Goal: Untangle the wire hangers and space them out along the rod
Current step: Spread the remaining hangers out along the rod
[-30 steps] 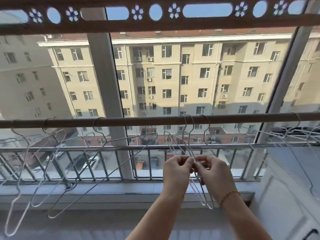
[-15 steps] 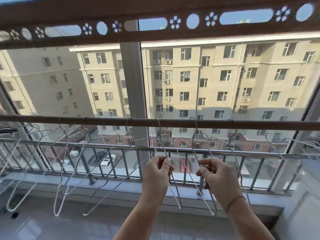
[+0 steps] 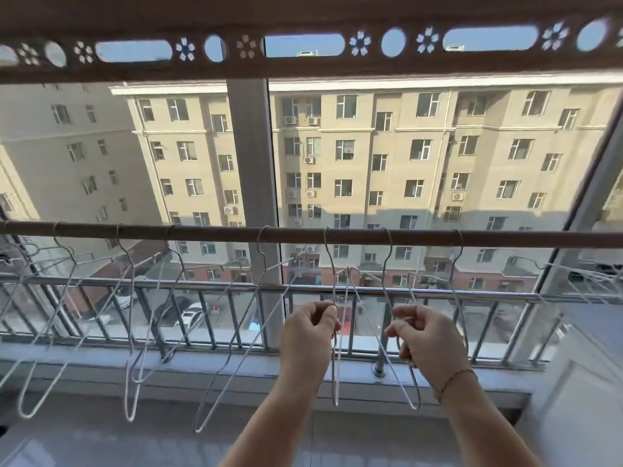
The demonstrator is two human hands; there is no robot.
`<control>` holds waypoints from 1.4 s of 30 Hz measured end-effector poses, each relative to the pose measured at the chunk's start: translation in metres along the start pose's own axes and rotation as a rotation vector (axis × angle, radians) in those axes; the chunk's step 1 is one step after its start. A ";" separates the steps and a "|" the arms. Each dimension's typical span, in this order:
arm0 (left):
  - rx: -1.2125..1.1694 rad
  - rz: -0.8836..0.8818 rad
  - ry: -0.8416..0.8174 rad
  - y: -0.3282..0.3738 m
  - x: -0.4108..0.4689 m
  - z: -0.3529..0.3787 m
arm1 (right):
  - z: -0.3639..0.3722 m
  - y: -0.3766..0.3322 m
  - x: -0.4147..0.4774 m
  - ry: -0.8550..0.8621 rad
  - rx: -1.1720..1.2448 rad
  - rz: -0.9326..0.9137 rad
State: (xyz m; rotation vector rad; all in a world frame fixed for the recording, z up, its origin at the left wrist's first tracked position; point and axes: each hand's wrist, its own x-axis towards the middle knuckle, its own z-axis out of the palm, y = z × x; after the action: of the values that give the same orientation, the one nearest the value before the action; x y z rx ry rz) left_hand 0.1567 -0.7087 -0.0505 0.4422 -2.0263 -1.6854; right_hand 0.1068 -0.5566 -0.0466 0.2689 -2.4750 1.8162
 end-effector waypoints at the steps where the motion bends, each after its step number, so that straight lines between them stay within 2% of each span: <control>1: -0.001 -0.002 0.000 -0.002 0.000 0.000 | -0.001 0.000 -0.001 -0.002 0.007 0.005; 7: -0.029 0.048 0.132 -0.003 0.001 0.004 | -0.017 0.006 -0.008 0.058 -0.042 -0.012; 11: -0.057 0.210 0.189 0.016 -0.009 0.019 | -0.045 0.011 -0.012 0.202 -0.097 -0.071; 15: -0.119 0.336 0.078 0.036 -0.029 0.053 | -0.090 0.020 -0.012 0.383 -0.135 -0.106; 19: -0.159 0.313 -0.164 0.053 -0.052 0.105 | -0.147 0.037 -0.008 0.524 -0.147 -0.100; 23: -0.115 0.296 -0.313 0.064 -0.064 0.172 | -0.206 0.058 -0.002 0.609 -0.160 -0.113; 28: -0.159 0.138 -0.408 0.067 -0.077 0.269 | -0.280 0.083 0.012 0.627 -0.234 -0.152; 33: -0.103 0.051 -0.394 0.062 -0.081 0.347 | -0.323 0.104 0.037 0.505 -0.357 -0.138; 36: -0.037 0.023 -0.383 0.060 -0.082 0.372 | -0.330 0.108 0.047 0.447 -0.384 -0.113; 42: -0.123 -0.056 -0.287 0.066 -0.084 0.380 | -0.323 0.109 0.058 0.298 -0.412 -0.045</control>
State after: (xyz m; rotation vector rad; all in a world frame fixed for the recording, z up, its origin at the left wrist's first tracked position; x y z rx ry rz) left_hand 0.0251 -0.3364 -0.0509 0.2270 -2.1057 -1.9908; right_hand 0.0126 -0.2234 -0.0423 0.0264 -2.5184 1.1835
